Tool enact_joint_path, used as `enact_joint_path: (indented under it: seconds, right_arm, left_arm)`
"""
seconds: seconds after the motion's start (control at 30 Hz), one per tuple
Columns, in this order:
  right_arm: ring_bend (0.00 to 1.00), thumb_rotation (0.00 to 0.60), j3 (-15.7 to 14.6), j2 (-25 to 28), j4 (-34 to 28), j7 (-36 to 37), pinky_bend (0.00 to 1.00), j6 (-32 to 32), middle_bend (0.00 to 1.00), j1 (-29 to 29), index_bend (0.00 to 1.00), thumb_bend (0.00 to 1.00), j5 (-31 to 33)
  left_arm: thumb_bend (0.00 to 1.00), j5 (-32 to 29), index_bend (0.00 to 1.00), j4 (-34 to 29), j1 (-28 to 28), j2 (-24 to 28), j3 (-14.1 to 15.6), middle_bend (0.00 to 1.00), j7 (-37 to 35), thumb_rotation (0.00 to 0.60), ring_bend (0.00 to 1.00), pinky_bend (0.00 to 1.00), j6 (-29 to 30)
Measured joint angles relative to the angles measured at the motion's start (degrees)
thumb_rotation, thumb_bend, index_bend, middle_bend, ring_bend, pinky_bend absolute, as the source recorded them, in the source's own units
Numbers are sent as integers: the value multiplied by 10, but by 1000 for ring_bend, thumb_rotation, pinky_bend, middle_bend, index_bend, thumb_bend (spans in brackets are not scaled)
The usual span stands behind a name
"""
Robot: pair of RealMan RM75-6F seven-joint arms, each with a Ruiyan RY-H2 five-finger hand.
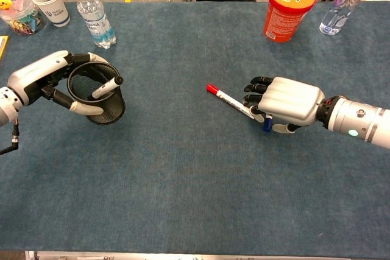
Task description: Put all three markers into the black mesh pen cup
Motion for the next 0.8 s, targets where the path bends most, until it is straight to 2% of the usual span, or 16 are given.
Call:
enact_joint_path:
  seconds: [0.8]
  right_arm:
    - [126, 600, -6, -2, 18, 1, 118, 19, 250, -8, 526, 252, -8]
  left_arm:
    - [109, 2, 303, 2, -1, -1, -1, 347, -4, 600, 331, 234, -1]
